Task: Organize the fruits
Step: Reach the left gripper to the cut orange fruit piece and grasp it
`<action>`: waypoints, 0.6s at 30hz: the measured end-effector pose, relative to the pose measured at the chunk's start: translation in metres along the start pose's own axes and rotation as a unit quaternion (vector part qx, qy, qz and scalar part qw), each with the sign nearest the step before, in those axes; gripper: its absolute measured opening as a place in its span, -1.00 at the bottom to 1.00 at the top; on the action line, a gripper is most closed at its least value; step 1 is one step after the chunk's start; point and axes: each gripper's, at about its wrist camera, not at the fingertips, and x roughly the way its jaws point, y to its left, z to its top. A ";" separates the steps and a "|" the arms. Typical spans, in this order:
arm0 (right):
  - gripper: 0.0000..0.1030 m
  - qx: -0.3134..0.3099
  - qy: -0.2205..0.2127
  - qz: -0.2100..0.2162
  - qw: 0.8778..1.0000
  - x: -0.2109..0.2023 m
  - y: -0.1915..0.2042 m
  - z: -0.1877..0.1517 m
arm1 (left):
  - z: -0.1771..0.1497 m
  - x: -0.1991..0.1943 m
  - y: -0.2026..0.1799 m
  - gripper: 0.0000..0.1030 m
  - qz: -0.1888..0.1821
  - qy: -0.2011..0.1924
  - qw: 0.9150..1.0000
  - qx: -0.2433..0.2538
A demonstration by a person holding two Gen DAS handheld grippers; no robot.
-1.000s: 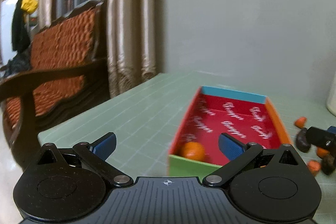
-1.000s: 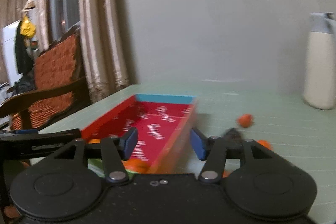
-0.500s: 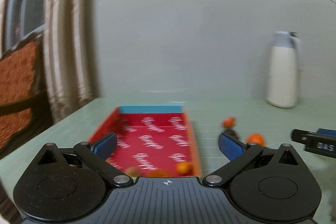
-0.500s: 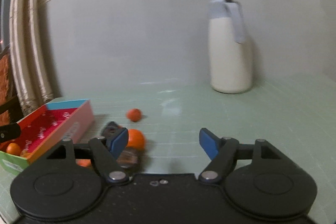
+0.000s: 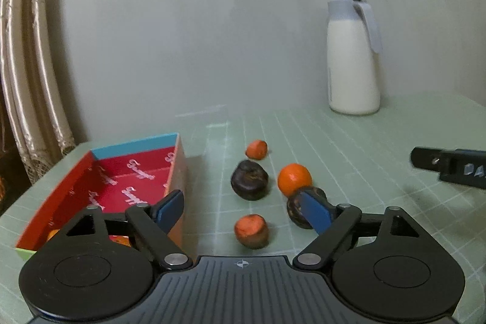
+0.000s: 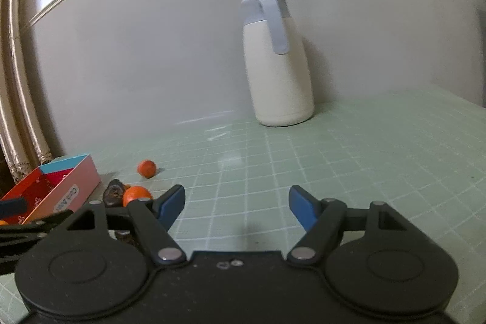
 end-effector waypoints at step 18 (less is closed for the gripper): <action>0.47 0.018 0.000 -0.001 1.000 -0.008 -0.012 0.000 | -0.009 0.047 -0.005 -0.18 -0.012 0.103 0.994 -0.032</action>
